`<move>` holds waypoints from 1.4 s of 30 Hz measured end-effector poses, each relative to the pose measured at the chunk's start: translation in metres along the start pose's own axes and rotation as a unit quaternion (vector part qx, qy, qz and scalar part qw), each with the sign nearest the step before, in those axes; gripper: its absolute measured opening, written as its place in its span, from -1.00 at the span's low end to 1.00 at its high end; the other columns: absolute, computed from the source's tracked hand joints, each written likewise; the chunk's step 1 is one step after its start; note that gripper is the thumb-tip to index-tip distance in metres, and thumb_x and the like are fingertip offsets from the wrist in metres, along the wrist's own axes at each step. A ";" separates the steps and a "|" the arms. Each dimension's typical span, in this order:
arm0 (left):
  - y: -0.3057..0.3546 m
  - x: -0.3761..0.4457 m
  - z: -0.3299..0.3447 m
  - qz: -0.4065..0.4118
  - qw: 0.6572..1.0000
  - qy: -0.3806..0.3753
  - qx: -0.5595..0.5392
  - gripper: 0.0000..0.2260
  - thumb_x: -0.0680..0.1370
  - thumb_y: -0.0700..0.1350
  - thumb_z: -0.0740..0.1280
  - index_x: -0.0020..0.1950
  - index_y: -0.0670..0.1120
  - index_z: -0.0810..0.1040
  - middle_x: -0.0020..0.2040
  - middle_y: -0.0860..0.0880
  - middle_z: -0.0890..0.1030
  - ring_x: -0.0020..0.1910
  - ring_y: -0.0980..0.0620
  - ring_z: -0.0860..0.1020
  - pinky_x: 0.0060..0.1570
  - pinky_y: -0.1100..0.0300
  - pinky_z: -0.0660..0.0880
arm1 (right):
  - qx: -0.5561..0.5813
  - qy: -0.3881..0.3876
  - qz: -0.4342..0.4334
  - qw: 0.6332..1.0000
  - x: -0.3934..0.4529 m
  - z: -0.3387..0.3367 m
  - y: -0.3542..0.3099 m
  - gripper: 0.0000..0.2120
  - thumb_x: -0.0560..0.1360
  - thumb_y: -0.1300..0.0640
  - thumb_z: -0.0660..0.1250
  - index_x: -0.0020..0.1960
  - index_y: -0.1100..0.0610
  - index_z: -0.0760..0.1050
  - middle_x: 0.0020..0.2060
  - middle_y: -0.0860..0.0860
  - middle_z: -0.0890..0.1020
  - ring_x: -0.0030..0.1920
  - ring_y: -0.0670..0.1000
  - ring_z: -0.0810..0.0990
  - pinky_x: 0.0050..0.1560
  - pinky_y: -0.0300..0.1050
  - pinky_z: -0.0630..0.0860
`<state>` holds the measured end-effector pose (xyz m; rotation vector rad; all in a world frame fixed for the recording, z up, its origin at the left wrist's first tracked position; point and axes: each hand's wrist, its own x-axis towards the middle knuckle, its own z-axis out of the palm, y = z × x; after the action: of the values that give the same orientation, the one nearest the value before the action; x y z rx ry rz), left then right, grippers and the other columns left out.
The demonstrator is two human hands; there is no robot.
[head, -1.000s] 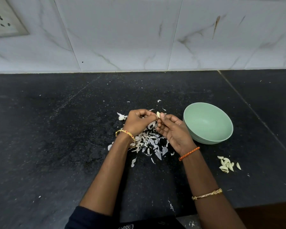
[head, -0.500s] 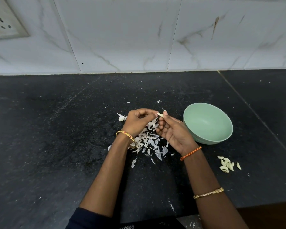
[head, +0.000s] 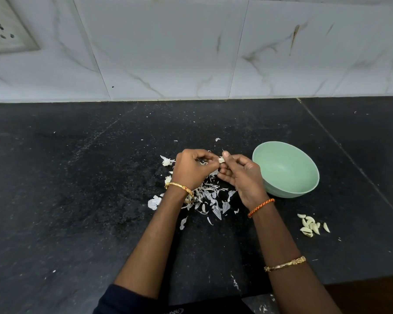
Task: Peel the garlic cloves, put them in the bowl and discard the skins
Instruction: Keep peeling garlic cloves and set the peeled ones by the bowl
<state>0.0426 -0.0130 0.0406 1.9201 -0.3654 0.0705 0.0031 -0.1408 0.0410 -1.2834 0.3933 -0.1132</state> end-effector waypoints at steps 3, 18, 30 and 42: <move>-0.003 0.001 0.001 -0.040 0.999 0.018 -0.029 -0.95 0.42 -0.21 0.47 -0.20 -0.07 0.69 -0.28 0.12 0.65 -0.32 0.29 0.54 -0.24 0.41 0.46 | 0.043 -0.012 -0.028 0.999 -0.002 0.000 0.002 -0.93 0.51 0.23 0.35 -0.06 0.24 0.57 -0.29 0.06 0.68 -0.24 -0.06 0.66 -0.20 -0.21 0.61; 0.002 0.000 -0.009 0.017 0.994 -0.036 0.105 -0.94 0.41 -0.18 0.46 -0.21 -0.17 0.67 -0.40 0.09 0.54 -0.53 0.30 0.41 -0.47 0.47 0.25 | -0.085 -0.027 -0.109 0.990 -0.003 0.002 -0.002 -0.90 0.46 0.36 0.39 -0.14 0.19 0.61 -0.35 -0.02 0.68 -0.29 -0.08 0.67 -0.23 -0.28 0.59; -0.005 0.000 -0.012 0.021 0.994 -0.014 0.105 -0.94 0.34 -0.11 0.46 -0.30 0.00 0.61 -0.29 0.04 0.59 -0.30 0.13 0.52 -0.26 0.14 0.51 | -0.149 -0.076 -0.092 0.982 -0.003 -0.002 -0.005 -0.88 0.53 0.30 0.33 -0.11 0.13 0.59 -0.26 0.04 0.67 -0.25 -0.09 0.67 -0.18 -0.21 0.62; -0.010 0.000 -0.015 -0.079 0.997 -0.021 -0.003 -0.67 0.58 -0.13 0.20 -0.40 -0.06 0.29 -0.46 0.07 0.29 -0.46 0.12 0.23 -0.39 0.17 0.23 | 0.014 -0.120 -0.005 0.993 -0.007 -0.006 -0.004 -0.85 0.52 0.37 0.29 0.05 0.27 0.57 -0.21 0.10 0.70 -0.18 -0.03 0.69 -0.08 -0.19 0.63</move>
<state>0.0471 0.0040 0.0373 1.9397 -0.2406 -0.0753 -0.0046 -0.1452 0.0453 -1.2540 0.1770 0.0270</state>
